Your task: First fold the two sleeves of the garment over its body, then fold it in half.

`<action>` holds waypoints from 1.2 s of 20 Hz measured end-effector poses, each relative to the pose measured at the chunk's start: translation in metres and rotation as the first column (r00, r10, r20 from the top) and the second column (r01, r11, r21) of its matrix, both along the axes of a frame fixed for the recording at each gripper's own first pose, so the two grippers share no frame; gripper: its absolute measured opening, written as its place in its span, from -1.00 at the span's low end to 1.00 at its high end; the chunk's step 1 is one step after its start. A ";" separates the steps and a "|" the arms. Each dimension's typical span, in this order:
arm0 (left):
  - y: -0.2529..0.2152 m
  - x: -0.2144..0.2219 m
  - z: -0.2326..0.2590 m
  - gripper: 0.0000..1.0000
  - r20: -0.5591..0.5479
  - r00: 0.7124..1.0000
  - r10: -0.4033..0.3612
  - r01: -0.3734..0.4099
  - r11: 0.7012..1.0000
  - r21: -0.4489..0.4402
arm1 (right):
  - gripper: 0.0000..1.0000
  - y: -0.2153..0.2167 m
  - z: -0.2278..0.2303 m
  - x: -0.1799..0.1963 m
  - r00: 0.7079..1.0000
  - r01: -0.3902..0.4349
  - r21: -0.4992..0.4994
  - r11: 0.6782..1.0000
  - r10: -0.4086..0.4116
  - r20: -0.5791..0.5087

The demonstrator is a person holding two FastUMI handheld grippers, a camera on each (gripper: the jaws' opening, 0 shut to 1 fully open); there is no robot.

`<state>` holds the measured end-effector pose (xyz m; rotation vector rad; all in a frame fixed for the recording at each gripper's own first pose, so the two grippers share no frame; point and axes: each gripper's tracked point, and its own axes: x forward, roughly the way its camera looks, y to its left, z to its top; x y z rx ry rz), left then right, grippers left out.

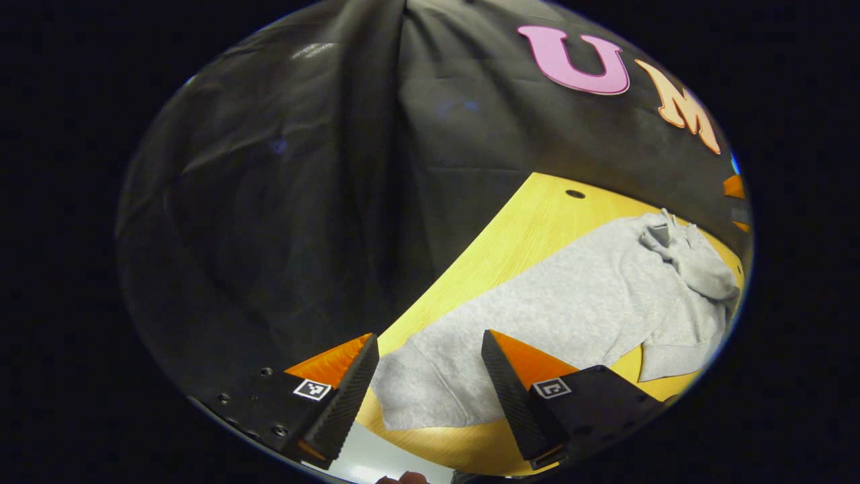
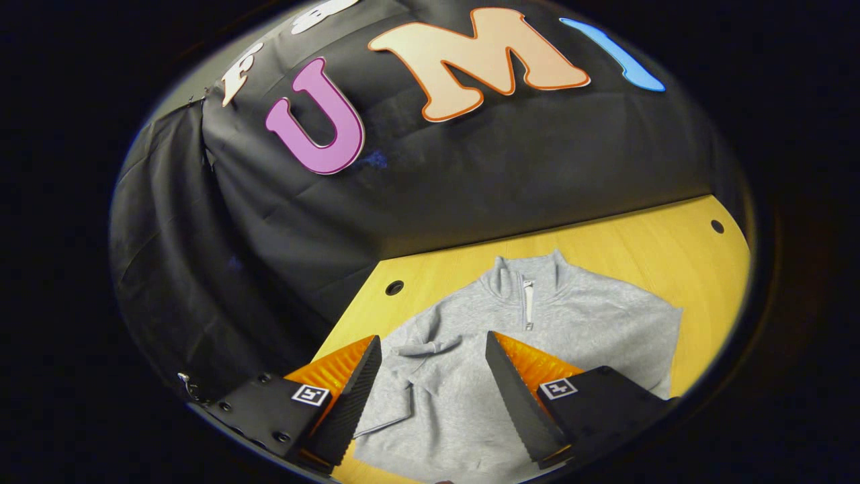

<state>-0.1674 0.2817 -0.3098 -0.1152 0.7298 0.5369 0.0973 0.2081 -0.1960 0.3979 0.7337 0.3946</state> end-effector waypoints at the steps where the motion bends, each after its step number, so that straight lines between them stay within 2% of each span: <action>1: 0.000 -0.004 -0.008 0.85 -0.020 1.000 0.007 -0.007 1.000 -0.012 | 0.95 -0.004 0.001 0.001 1.000 0.010 0.000 1.000 -0.010 0.000; 3: -0.006 -0.009 -0.026 0.86 -0.058 0.998 0.012 -0.016 0.998 -0.059 | 0.95 -0.011 0.003 -0.002 1.000 0.020 -0.001 1.000 -0.020 0.002; 5: -0.001 -0.006 -0.021 0.92 -0.024 1.000 0.010 -0.011 0.998 -0.056 | 0.95 -0.016 0.004 -0.005 1.000 0.014 -0.008 1.000 -0.014 0.006; 6: -0.006 -0.012 -0.028 0.86 -0.057 0.998 0.009 -0.014 0.997 -0.079 | 0.95 -0.017 0.007 -0.007 1.000 0.009 -0.010 1.000 -0.009 0.010; 8: -0.006 -0.009 -0.028 0.92 -0.042 0.999 0.032 -0.037 0.994 -0.102 | 0.95 -0.022 0.010 -0.009 1.000 0.002 -0.026 1.000 -0.002 0.028; 10: -0.006 -0.007 -0.027 0.90 -0.027 0.999 0.039 -0.042 0.995 -0.095 | 0.95 -0.026 0.012 -0.010 0.999 -0.002 -0.037 0.999 0.003 0.040; 11: -0.009 -0.005 -0.031 0.82 -0.038 0.998 0.041 -0.045 0.993 -0.105 | 0.95 -0.028 0.012 -0.012 0.999 -0.004 -0.036 0.999 0.006 0.041; 12: -0.014 -0.003 -0.027 0.74 -0.028 0.999 0.028 -0.031 0.995 -0.099 | 0.95 -0.030 0.014 -0.014 0.999 -0.009 -0.031 0.999 0.010 0.037; 15: -0.024 0.007 -0.028 -0.07 -0.036 0.999 -0.010 0.007 0.995 -0.102 | 0.86 -0.037 0.019 -0.017 0.999 -0.008 -0.016 1.000 0.008 0.046; 16: -0.026 0.006 -0.029 -0.19 -0.045 0.999 -0.013 0.008 0.994 -0.108 | 0.86 -0.042 0.021 -0.016 0.998 -0.002 -0.020 1.000 0.004 0.060; 17: -0.027 0.008 -0.026 -0.38 -0.039 0.999 -0.015 0.011 0.993 -0.115 | 0.95 -0.050 0.023 -0.016 0.997 0.008 -0.032 0.999 -0.005 0.082; 18: -0.030 0.012 -0.027 -0.45 -0.037 0.999 -0.017 0.012 0.992 -0.128 | 0.94 -0.056 0.024 -0.015 0.995 0.013 -0.041 0.999 -0.009 0.098; 19: -0.031 0.013 -0.026 -0.77 -0.052 0.998 -0.020 0.013 0.991 -0.134 | 0.95 -0.060 0.024 -0.017 0.995 0.014 -0.041 0.999 -0.010 0.103; 20: -0.031 0.013 -0.028 -0.93 -0.073 0.997 -0.011 0.000 0.989 -0.149 | 0.95 -0.066 0.024 -0.020 0.995 0.014 -0.040 0.999 -0.010 0.099; 22: -0.038 0.024 -0.019 -1.00 -0.065 0.998 0.010 -0.025 0.971 -0.237 | 0.95 -0.079 0.026 -0.021 0.995 0.018 -0.045 0.999 -0.013 0.101; 24: -0.031 0.042 -0.002 -1.00 -0.016 0.999 0.036 -0.039 0.969 -0.244 | 0.95 -0.093 0.025 -0.025 0.995 0.026 -0.051 0.998 -0.021 0.095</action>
